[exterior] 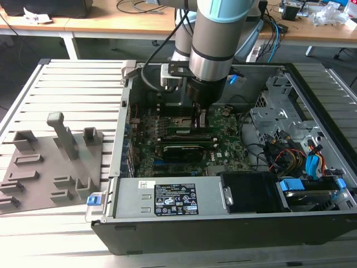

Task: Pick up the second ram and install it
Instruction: 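Insert the second ram into the second slot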

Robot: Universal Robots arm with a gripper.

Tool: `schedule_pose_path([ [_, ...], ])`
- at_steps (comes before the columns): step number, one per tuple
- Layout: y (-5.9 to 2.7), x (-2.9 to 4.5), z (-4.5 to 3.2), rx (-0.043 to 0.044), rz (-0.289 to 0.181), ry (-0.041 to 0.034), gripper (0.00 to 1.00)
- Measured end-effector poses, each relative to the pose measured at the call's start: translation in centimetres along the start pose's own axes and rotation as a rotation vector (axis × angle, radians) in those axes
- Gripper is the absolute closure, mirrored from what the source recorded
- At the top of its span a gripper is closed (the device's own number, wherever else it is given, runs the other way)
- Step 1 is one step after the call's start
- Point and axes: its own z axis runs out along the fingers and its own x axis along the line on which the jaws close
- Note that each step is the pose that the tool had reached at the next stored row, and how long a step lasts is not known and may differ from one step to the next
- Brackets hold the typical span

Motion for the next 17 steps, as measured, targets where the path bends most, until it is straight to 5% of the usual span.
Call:
schedule_pose_path([
  [7,0.48,0.07,1.45,0.0003,0.01,-0.0004,0.86],
  [17,0.6,0.04,1.93,0.0001,0.01,-0.0013,0.86],
])
